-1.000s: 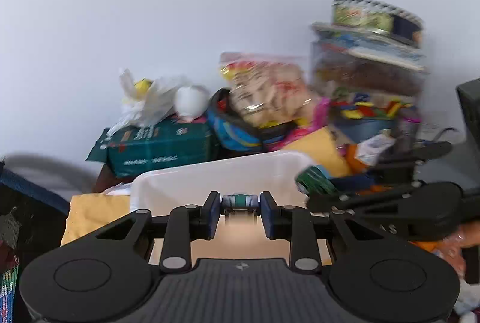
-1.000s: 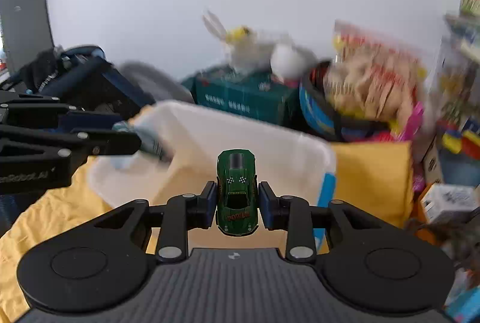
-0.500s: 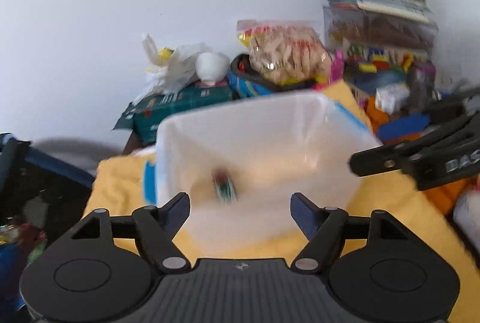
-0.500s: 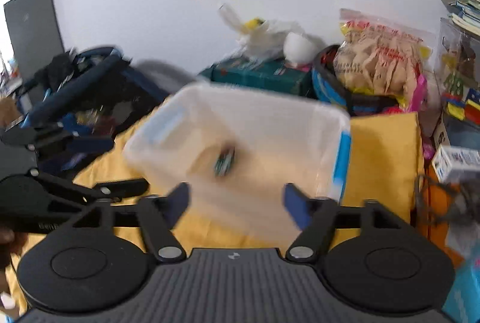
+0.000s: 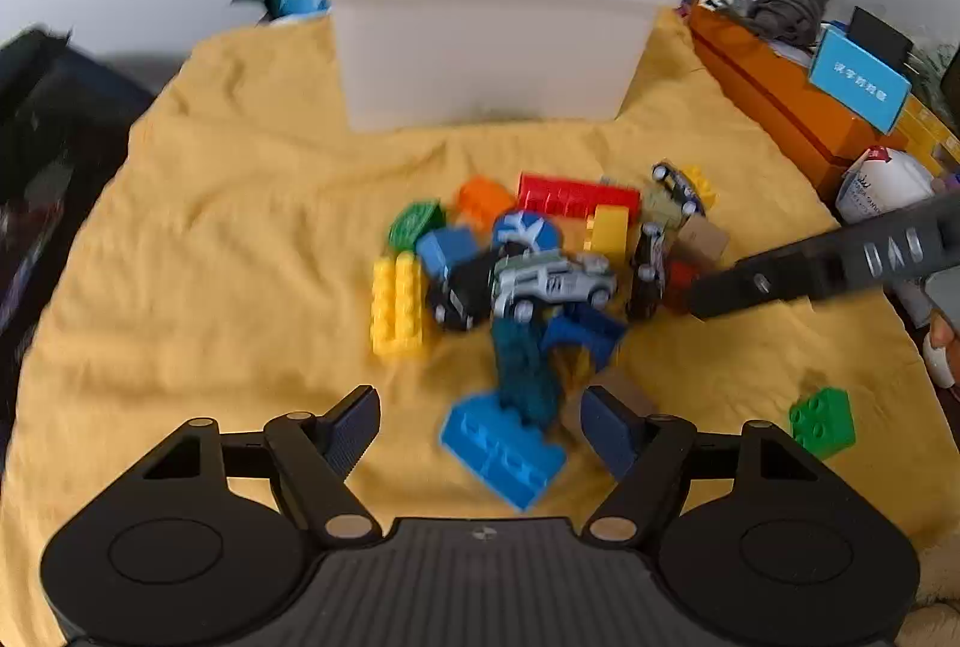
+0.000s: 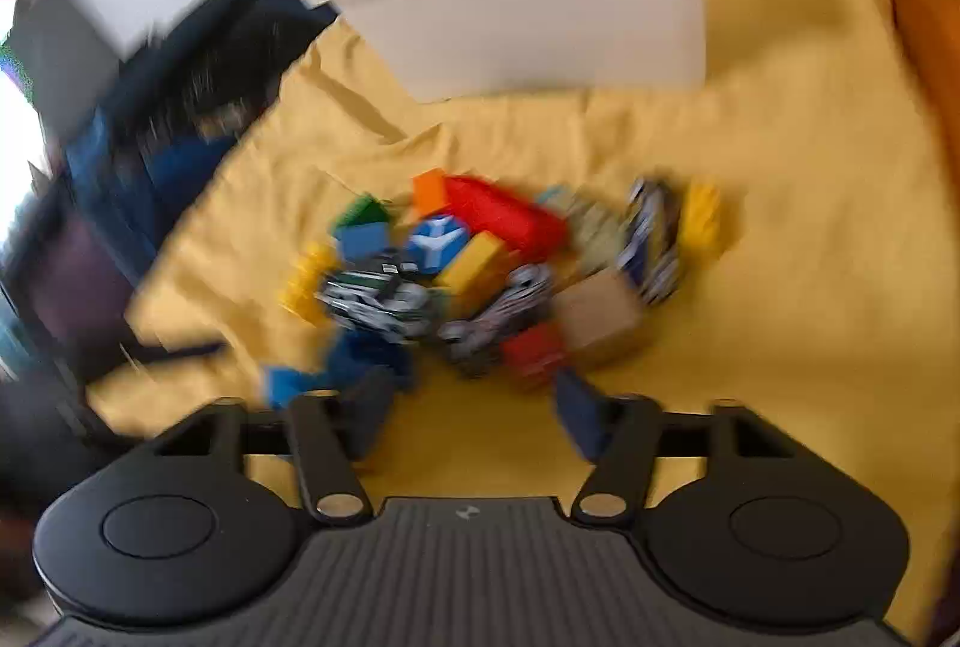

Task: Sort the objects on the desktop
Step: 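Grasp the white-red race car with the right tool while the left grasps a green-striped white car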

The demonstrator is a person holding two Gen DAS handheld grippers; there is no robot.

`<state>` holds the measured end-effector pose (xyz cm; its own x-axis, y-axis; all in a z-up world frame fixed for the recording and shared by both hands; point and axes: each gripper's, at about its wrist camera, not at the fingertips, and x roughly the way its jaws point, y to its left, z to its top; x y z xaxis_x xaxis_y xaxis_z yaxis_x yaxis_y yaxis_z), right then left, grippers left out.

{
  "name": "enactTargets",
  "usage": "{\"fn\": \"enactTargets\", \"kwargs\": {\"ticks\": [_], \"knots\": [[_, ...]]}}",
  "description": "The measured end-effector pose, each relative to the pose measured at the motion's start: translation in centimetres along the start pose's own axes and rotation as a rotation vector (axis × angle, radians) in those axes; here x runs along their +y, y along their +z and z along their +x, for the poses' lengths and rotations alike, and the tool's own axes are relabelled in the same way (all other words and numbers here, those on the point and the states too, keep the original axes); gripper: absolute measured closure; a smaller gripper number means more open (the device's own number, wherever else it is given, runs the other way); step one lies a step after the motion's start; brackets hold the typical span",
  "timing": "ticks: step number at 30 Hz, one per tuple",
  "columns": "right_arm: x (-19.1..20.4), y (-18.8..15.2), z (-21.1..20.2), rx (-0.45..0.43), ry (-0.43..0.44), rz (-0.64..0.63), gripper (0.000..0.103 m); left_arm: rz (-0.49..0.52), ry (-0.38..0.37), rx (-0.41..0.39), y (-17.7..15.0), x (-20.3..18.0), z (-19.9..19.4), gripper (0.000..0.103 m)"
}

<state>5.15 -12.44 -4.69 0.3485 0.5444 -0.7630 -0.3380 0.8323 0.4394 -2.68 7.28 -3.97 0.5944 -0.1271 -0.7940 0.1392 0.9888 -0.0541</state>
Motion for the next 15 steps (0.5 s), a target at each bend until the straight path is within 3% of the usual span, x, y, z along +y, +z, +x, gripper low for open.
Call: {"fn": "enactTargets", "kwargs": {"ticks": [4, 7, 12, 15], "knots": [[0.7, 0.3, 0.8, -0.029, -0.025, 0.071, 0.054, 0.012, -0.003, -0.019, -0.1, 0.4, -0.4, 0.026], [-0.1, 0.4, 1.7, -0.015, -0.032, 0.164, 0.065, 0.065, -0.006, -0.065, 0.4, 0.1, -0.9, 0.026], [-1.9, 0.6, 3.1, -0.016, -0.031, 0.305, 0.071, 0.301, -0.001, -0.102, 2.5, -1.4, -0.2, 0.026], [-1.2, 1.1, 3.5, -0.038, -0.066, 0.258, 0.071, 0.436, -0.057, -0.104, 4.2, -2.0, 1.3, 0.027]]}}
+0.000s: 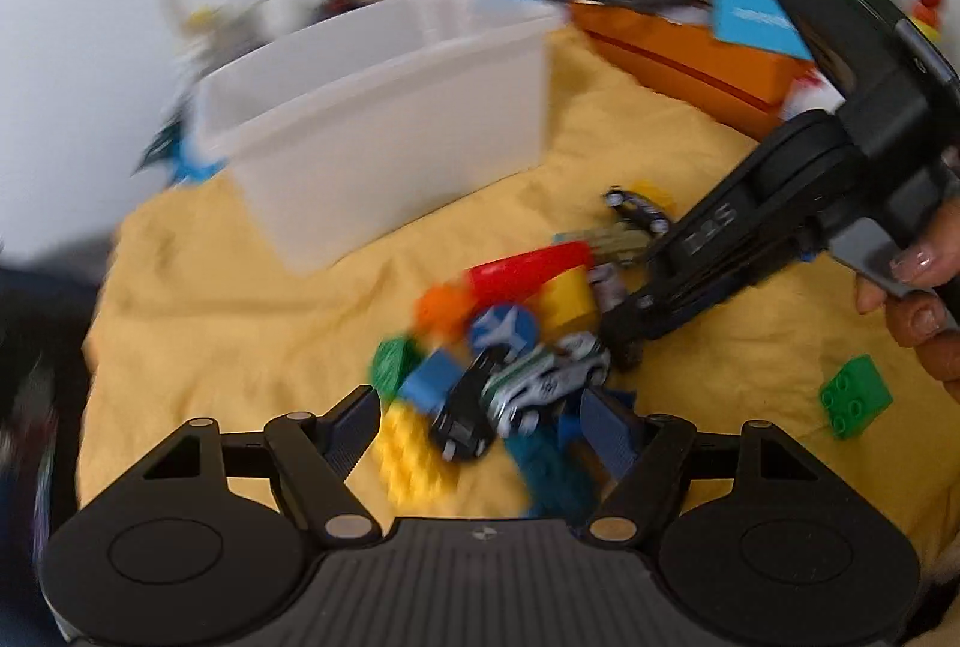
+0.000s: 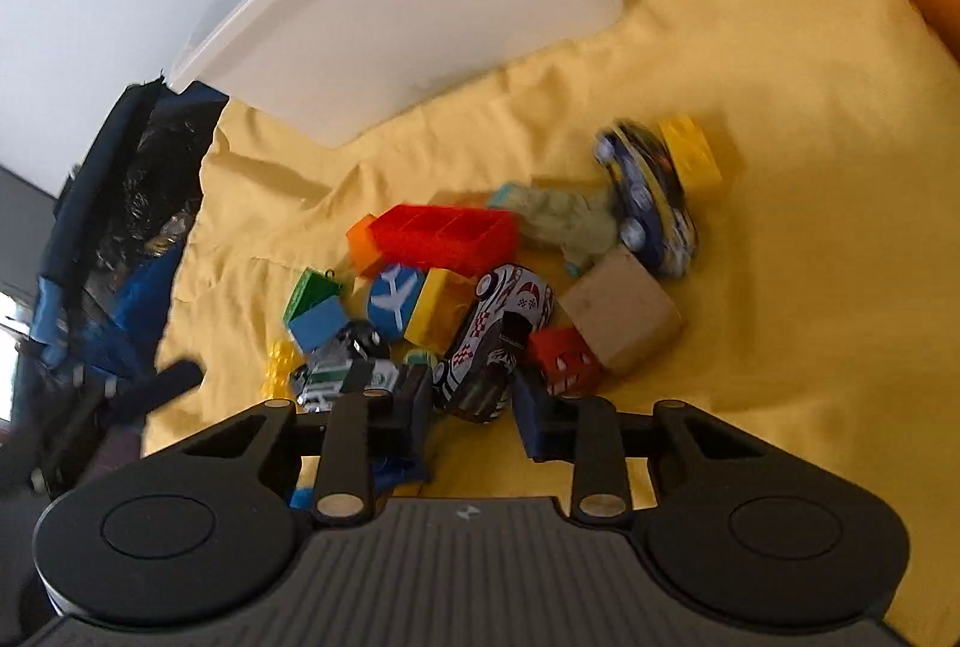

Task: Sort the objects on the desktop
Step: 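Grasp the white-red race car with the right tool while the left grasps a green-striped white car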

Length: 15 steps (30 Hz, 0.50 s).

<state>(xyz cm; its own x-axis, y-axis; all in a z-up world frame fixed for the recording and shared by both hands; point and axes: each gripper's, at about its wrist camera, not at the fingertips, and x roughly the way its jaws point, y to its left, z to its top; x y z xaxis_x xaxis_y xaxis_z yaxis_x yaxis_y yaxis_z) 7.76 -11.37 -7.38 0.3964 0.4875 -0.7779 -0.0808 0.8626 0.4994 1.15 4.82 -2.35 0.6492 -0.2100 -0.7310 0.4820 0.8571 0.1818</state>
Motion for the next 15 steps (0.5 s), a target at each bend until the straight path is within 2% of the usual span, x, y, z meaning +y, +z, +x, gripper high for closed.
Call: {"fn": "enactTargets", "kwargs": {"ticks": [2, 4, 6, 8, 10, 15], "knots": [[0.4, 0.1, 0.2, -0.016, -0.017, -0.023, 0.070, 0.061, -0.080, 0.020, 0.8, 0.4, 1.4, 0.038], [0.2, 0.2, 0.5, -0.009, -0.010, -0.014, 0.069, 0.125, -0.117, 0.042, 1.6, 0.7, 2.9, 0.039], [-0.1, 0.5, 0.7, 0.002, -0.001, 0.000, 0.069, 0.152, -0.162, 0.050, 2.0, 1.1, 3.9, 0.048], [0.0, 0.8, 0.9, -0.006, -0.009, 0.023, 0.069, 0.126, -0.252, 0.087, 2.3, 1.9, 5.0, 0.059], [0.4, 1.2, 1.3, -0.012, -0.029, 0.024, 0.068, 0.097, -0.343, 0.156, 2.3, 2.1, 6.0, 0.065], [1.8, 1.4, 1.6, -0.013, -0.084, -0.124, 0.069, 0.003, -0.348, 0.134, 1.7, 2.2, 5.5, 0.067]]}}
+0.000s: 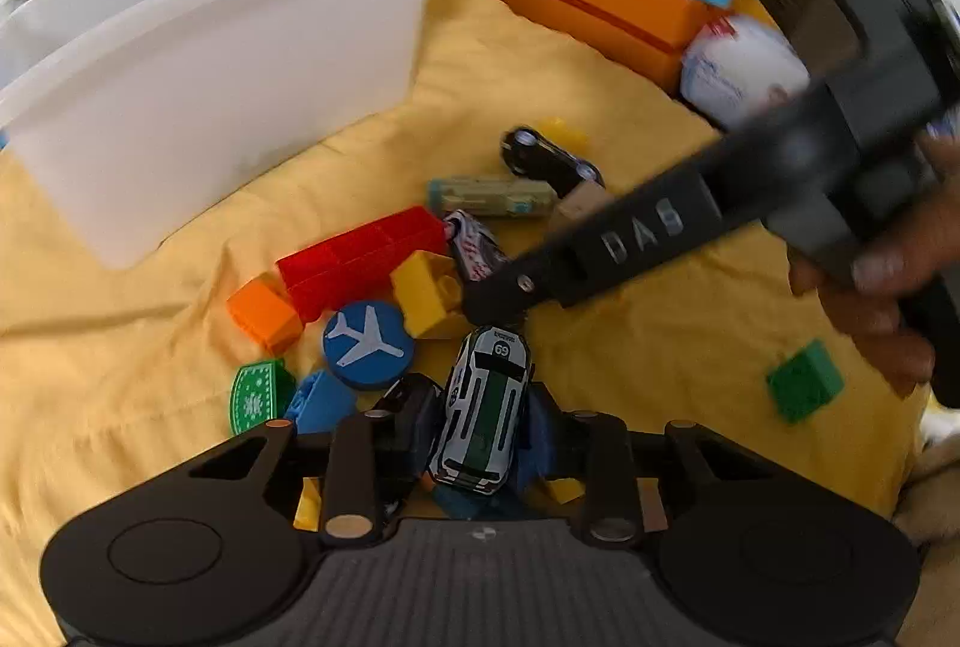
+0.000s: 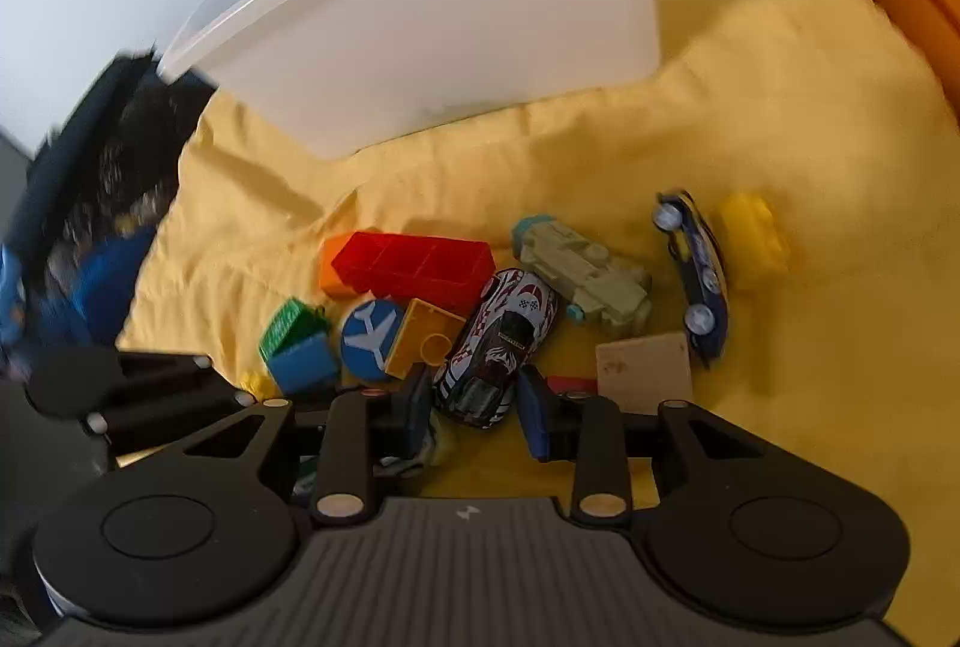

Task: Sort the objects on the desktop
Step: 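Grasp the white-red race car with the right tool while the left grasps a green-striped white car, then lift both held cars off the blanket toward the white bin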

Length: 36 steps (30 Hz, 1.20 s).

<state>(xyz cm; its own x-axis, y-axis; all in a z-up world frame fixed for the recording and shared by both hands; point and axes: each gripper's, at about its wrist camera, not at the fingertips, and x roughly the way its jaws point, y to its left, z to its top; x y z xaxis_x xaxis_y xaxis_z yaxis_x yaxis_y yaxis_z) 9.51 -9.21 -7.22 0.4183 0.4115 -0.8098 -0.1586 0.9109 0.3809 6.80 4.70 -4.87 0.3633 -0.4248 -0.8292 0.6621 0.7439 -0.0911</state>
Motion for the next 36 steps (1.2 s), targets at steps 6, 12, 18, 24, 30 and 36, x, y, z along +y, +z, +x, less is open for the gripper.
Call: {"fn": "enactTargets", "kwargs": {"ticks": [6, 12, 18, 24, 30, 36], "knots": [[0.4, -1.2, -1.6, 0.007, -0.004, -0.142, 0.083, -0.193, 0.047, -0.124, -1.4, -0.2, -4.4, 0.068], [0.5, -2.7, -3.8, 0.025, -0.005, -0.381, 0.083, -0.339, 0.005, -0.168, -3.5, -3.2, -6.5, 0.068], [-1.2, -0.3, -3.9, -0.073, 0.053, -0.195, 0.064, -0.415, -0.031, -0.125, -5.7, -7.1, -4.3, 0.067], [-1.5, 2.4, 0.5, 0.071, 0.067, -0.117, 0.068, -0.353, 0.071, -0.064, -6.8, -10.4, -1.6, 0.067], [1.4, 1.5, -0.9, 0.025, 0.021, -0.388, 0.084, -0.449, 0.117, -0.079, -8.3, -10.2, -1.6, 0.068], [1.3, -0.7, -6.4, 0.044, 0.017, -0.657, 0.085, -0.484, 0.132, -0.103, -7.6, -10.0, -1.1, 0.067]]}}
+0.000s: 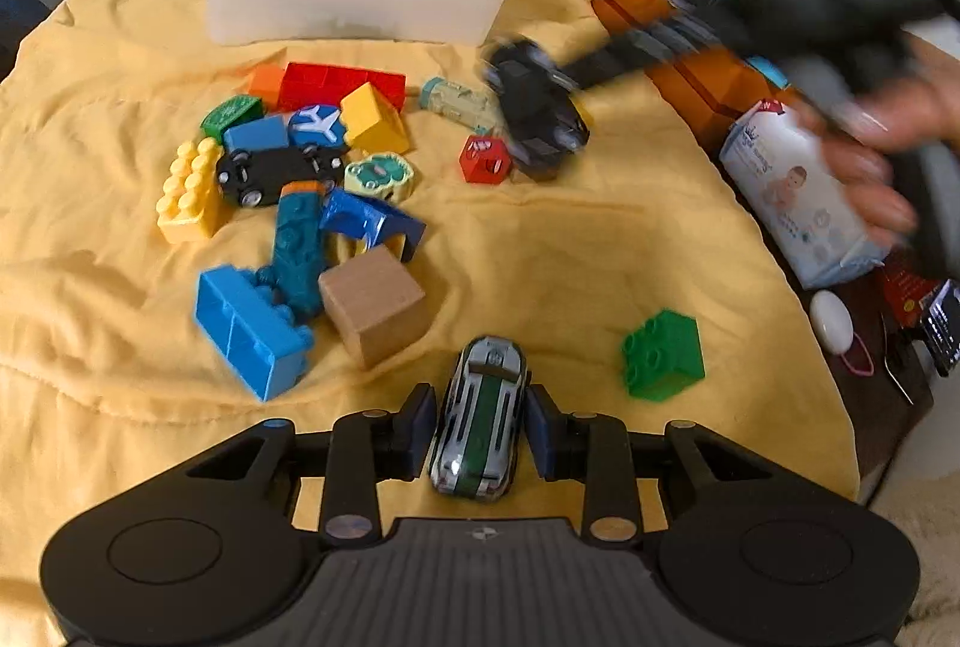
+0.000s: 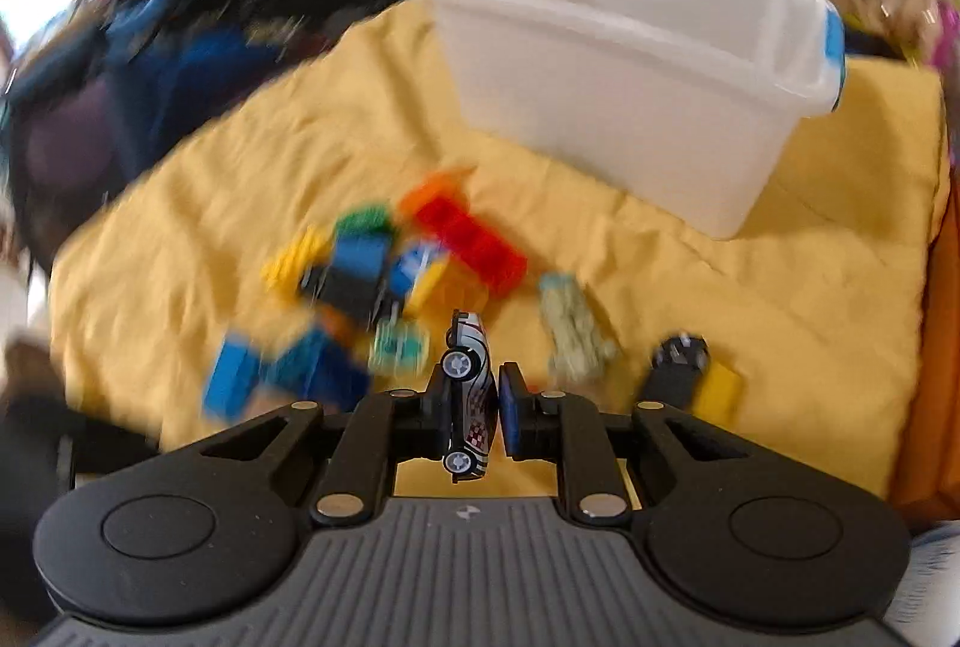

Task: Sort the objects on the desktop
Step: 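Lift both held cars off the blanket toward the white bin, then lower both cars into the white bin and open both tools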

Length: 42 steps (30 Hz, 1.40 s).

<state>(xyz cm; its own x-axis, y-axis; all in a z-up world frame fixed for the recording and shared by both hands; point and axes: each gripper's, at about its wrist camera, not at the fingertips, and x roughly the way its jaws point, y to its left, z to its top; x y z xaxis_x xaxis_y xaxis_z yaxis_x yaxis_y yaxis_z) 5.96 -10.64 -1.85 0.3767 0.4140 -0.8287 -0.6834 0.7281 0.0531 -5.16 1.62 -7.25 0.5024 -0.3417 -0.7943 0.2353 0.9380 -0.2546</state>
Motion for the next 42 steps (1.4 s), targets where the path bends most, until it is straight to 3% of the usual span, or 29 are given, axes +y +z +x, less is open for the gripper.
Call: {"fn": "enactTargets", "kwargs": {"ticks": [5, 7, 9, 12, 14, 16, 18, 22, 23, 26, 32, 37, 42], "knots": [[1.0, -3.5, 0.2, 0.043, -0.263, -0.151, 0.084, 0.016, 0.024, -0.008, 1.0, -0.9, 0.7, 0.065], [1.7, -4.5, 1.2, 0.056, -0.311, -0.180, 0.082, 0.045, 0.037, 0.000, 1.0, -1.3, 0.6, 0.062], [2.7, -5.4, 1.9, 0.075, -0.295, -0.205, 0.066, 0.073, 0.048, 0.016, 0.8, -1.5, 0.4, 0.059], [3.8, -6.1, 0.8, 0.050, -0.205, -0.176, 0.054, 0.074, 0.042, 0.035, 0.1, -1.4, -0.2, 0.056], [3.2, -6.1, -0.3, 0.014, -0.155, -0.132, 0.052, 0.061, 0.044, 0.036, -0.4, -1.3, -0.5, 0.055], [1.6, -6.1, -0.8, -0.019, -0.166, -0.094, 0.043, 0.044, 0.045, 0.033, -0.8, -1.0, -0.6, 0.055], [0.7, -6.1, -0.2, -0.019, -0.171, -0.080, 0.043, 0.032, 0.043, 0.028, -0.8, -0.8, -0.4, 0.055], [-1.1, -6.1, 0.7, -0.020, -0.082, -0.024, 0.044, 0.055, 0.057, 0.022, -0.5, -1.1, -0.1, 0.060], [-1.3, -6.2, 1.2, -0.016, -0.058, -0.012, 0.048, 0.064, 0.061, 0.021, -0.5, -1.2, 0.0, 0.068], [-0.9, -7.0, 1.9, 0.018, -0.050, 0.014, 0.068, 0.073, 0.040, 0.012, -0.6, -1.1, -0.2, 0.070], [-0.2, -7.2, 0.3, 0.003, -0.068, 0.043, 0.070, 0.068, -0.017, -0.038, 0.8, -1.2, -2.1, 0.070], [-0.4, -4.2, -3.7, -0.140, -0.100, 0.049, 0.070, 0.032, -0.052, -0.191, 5.7, 0.0, -6.1, 0.070], [-1.9, 1.2, -6.7, -0.319, -0.120, 0.114, 0.070, 0.099, 0.014, -0.356, 12.7, 1.3, -8.4, 0.070]]}}
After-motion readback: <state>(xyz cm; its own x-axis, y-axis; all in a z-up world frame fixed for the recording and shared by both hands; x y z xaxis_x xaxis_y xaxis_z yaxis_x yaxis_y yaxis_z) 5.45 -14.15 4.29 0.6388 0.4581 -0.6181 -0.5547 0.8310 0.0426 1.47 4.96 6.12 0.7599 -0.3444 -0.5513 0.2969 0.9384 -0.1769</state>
